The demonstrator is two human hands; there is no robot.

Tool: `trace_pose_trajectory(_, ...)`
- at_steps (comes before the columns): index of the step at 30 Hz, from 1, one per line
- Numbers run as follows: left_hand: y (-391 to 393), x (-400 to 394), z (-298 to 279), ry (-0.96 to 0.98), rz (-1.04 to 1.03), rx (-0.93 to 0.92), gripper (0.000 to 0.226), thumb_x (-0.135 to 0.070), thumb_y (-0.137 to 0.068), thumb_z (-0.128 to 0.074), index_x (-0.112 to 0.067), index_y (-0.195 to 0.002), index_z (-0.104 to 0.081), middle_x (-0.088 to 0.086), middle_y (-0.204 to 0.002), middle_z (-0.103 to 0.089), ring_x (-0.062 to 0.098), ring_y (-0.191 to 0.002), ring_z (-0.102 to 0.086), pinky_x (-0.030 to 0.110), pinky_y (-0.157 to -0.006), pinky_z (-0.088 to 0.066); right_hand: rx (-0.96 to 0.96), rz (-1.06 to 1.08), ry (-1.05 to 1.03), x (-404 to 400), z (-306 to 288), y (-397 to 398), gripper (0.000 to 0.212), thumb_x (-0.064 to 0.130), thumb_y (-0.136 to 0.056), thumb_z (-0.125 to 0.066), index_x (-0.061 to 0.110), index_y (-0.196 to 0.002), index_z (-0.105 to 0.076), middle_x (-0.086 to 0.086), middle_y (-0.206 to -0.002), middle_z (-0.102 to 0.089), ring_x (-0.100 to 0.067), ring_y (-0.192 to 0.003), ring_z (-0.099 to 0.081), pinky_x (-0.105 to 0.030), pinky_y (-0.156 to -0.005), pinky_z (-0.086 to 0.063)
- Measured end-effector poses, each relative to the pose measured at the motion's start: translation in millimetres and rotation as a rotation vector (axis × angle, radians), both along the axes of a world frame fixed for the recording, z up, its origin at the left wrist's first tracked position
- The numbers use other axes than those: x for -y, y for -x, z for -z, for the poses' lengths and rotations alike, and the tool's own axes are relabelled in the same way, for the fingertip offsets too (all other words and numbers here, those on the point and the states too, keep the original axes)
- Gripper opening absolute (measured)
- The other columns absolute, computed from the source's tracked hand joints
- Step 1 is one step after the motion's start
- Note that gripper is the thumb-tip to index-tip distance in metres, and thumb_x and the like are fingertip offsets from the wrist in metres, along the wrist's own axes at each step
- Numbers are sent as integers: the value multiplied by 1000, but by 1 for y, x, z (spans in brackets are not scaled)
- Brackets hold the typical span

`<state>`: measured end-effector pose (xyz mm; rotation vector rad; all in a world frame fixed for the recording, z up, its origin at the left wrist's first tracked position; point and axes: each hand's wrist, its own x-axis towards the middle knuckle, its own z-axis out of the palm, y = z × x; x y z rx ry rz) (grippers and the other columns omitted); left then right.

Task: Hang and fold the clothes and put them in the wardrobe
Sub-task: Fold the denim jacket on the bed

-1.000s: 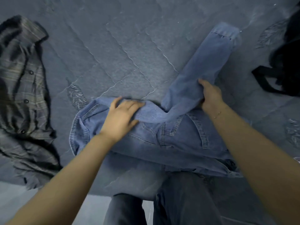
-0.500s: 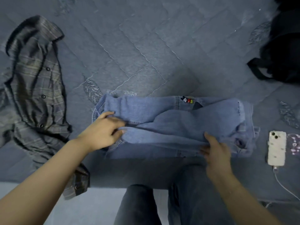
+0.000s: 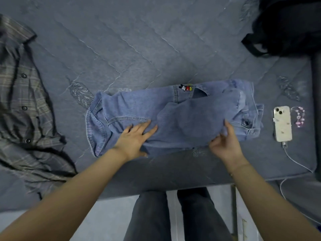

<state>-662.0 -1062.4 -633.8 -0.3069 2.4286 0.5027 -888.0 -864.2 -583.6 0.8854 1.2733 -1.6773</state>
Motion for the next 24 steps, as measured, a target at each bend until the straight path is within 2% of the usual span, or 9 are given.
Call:
trace_pose_trajectory(2, -1, -6, 3, 33, -22, -29, 99, -53, -87, -61, -36, -151, 12, -2, -163, 12, 18, -149, -4, 44, -118, -12, 18, -41, 60, 10, -8, 10, 42, 28, -100, -48, 17, -67, -71, 3, -72, -71, -10, -79, -69, -26, -83, -54)
trace_pose_trajectory(5, -2, -2, 3, -103, -203, -174, 69, -36, -92, -62, -38, -150, -25, -6, -162, -12, 18, -146, -19, 38, -114, -21, 38, 81, 124, 15, -27, 15, 52, 14, -98, -45, 16, -47, -59, 8, -46, -55, -4, -45, -55, -16, -52, -52)
trace_pose_trajectory(7, -2, 11, -3, -322, -372, -209, 48, -28, -90, -67, -26, -136, -55, -1, -155, -34, 21, -142, -33, 35, -114, -27, -15, 124, 72, 10, -46, 8, 43, 11, -95, -48, 18, -53, -58, 9, -47, -52, -4, -44, -48, -12, -47, -45)
trace_pose_trajectory(9, -6, 24, -14, -503, -470, -189, 40, -35, -80, -74, -18, -117, -71, -1, -138, -56, 20, -135, -45, 34, -113, -32, -205, 111, -154, -5, -64, -5, 23, 10, -92, -57, 18, -71, -57, 8, -54, -54, -6, -47, -46, -16, -48, -43)
trace_pose_trajectory(14, -16, 63, -42, -745, -533, 37, 29, -48, -63, -81, -22, -76, -79, -8, -83, -73, 5, -84, -63, 41, -89, -50, -625, -18, -360, -6, -90, -3, 29, 8, -88, -66, 18, -82, -40, 2, -50, -53, -11, -38, -42, -18, -38, -32)
trace_pose_trajectory(16, -9, 79, -48, -685, -573, 193, 43, -60, -60, -77, -17, -62, -71, -10, -65, -58, 3, -65, -51, 25, -71, -47, -590, -149, -369, 13, -75, 16, 13, 8, -91, -63, 10, -94, -50, -2, -65, -61, -13, -47, -54, -22, -41, -42)
trace_pose_trajectory(19, 13, 89, -39, -461, -694, 174, 51, -59, -76, -66, -13, -58, -54, -1, -58, -43, 15, -59, -41, 22, -63, -37, -492, -575, -435, 36, -39, 47, 37, 17, -96, -59, 2, -130, -53, -7, -111, -59, -20, -95, -60, -30, -72, -52)
trace_pose_trajectory(21, 27, 83, -28, -171, -657, 145, 48, -54, -90, -55, -12, -68, -59, 7, -70, -58, 25, -75, -55, 30, -74, -41, -528, -891, -509, 35, -15, 56, 37, 18, -96, -58, 6, -131, -57, -6, -119, -57, -16, -106, -53, -27, -83, -42)
trace_pose_trajectory(24, 34, 55, -19, 153, -572, 73, 29, -42, -97, -51, -17, -88, -63, 13, -99, -67, 31, -99, -57, 39, -93, -31, -728, -955, -562, 10, 2, 69, 30, 5, -94, -55, 6, -123, -62, -12, -123, -61, -21, -111, -56, -24, -86, -42)
